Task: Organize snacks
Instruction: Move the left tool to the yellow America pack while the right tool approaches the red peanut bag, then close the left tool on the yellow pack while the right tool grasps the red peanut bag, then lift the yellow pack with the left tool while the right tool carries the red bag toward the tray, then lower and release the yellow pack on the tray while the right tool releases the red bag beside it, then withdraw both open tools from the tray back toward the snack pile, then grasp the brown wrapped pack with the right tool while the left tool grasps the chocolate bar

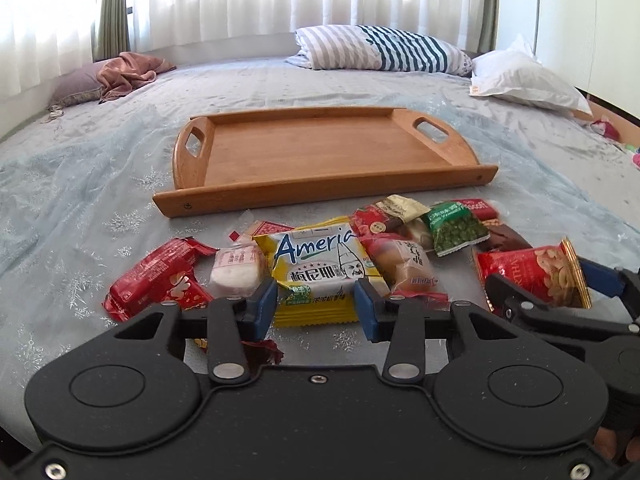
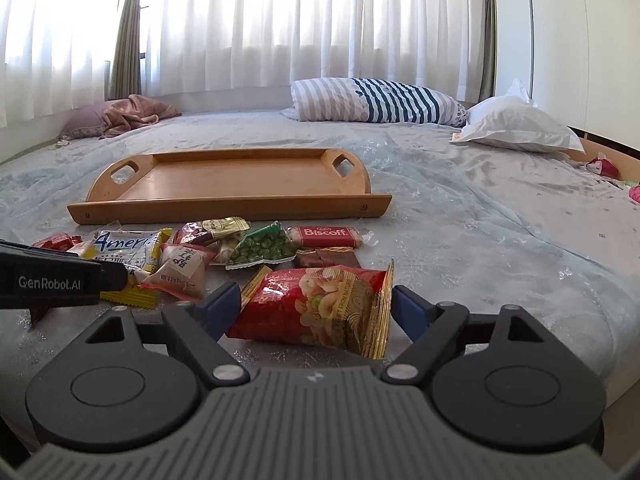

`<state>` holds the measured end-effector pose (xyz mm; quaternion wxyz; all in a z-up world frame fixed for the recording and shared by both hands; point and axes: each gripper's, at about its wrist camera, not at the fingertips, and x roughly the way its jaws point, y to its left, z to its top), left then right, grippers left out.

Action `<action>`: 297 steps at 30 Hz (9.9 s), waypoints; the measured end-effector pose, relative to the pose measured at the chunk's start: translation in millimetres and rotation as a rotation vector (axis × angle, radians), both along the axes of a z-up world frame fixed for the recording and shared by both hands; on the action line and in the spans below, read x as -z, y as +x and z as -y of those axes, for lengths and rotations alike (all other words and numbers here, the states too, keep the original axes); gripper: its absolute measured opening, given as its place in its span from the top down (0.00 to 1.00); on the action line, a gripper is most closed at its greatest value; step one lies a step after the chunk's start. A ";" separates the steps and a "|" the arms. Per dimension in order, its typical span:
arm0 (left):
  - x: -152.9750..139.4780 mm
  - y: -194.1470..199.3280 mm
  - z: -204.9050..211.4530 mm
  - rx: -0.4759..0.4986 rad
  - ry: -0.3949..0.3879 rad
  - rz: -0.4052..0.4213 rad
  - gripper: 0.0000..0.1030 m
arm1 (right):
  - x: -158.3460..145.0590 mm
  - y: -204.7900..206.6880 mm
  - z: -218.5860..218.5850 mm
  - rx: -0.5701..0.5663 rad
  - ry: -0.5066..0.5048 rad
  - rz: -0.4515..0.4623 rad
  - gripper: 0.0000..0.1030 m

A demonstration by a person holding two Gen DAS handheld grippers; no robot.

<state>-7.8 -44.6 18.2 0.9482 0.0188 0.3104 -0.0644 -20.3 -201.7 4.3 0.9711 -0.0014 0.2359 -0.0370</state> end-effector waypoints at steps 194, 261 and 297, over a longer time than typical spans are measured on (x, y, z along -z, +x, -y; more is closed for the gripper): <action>7.4 222.4 -9.1 -0.102 -0.483 -0.145 0.36 | -14.0 222.9 69.1 -0.279 0.197 -0.078 0.12; 0.4 -13.5 -52.0 -0.090 -0.062 0.169 0.00 | 10.9 30.0 9.4 -0.042 0.047 0.121 0.02; 18.4 1.0 -68.3 -0.215 -0.137 0.054 0.69 | 9.6 45.5 -0.9 0.067 -0.009 0.065 0.32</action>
